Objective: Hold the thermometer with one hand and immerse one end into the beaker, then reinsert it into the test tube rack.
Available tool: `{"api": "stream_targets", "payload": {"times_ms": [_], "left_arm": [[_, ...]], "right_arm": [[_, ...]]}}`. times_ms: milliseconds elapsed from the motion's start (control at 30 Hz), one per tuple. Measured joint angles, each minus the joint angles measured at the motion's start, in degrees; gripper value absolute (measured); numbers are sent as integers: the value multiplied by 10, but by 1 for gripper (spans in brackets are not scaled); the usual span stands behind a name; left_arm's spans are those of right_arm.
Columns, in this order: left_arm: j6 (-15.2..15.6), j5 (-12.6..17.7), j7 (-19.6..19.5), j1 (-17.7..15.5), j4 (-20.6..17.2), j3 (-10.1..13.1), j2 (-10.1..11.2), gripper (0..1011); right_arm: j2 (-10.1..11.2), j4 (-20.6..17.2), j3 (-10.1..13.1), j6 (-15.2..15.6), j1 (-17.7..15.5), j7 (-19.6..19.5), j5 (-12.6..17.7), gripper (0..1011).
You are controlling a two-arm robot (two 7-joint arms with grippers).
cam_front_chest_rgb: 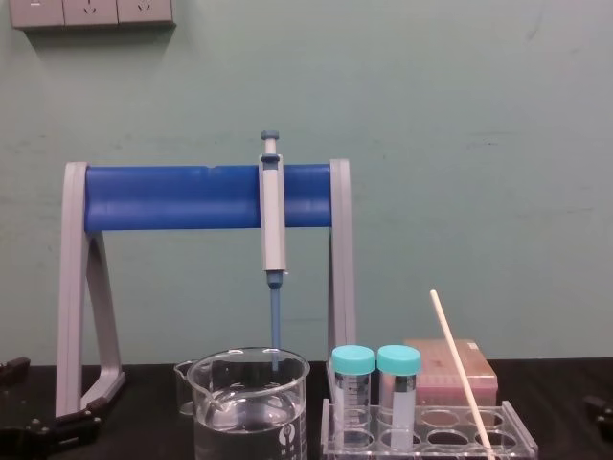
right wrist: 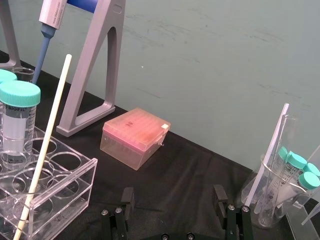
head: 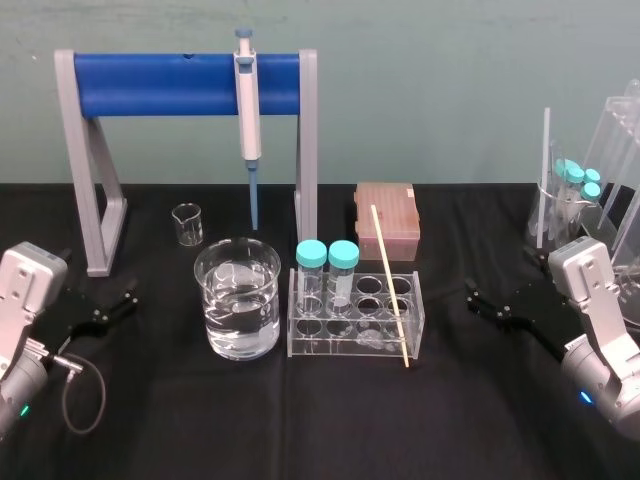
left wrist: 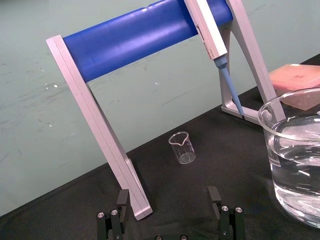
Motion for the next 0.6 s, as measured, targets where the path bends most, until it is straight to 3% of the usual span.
{"api": "stream_targets", "payload": {"times_ms": [600], "left_arm": [[0, 0, 0, 0, 0, 0, 0, 1004]], "right_arm": [[0, 0, 0, 0, 0, 0, 0, 1003]]}}
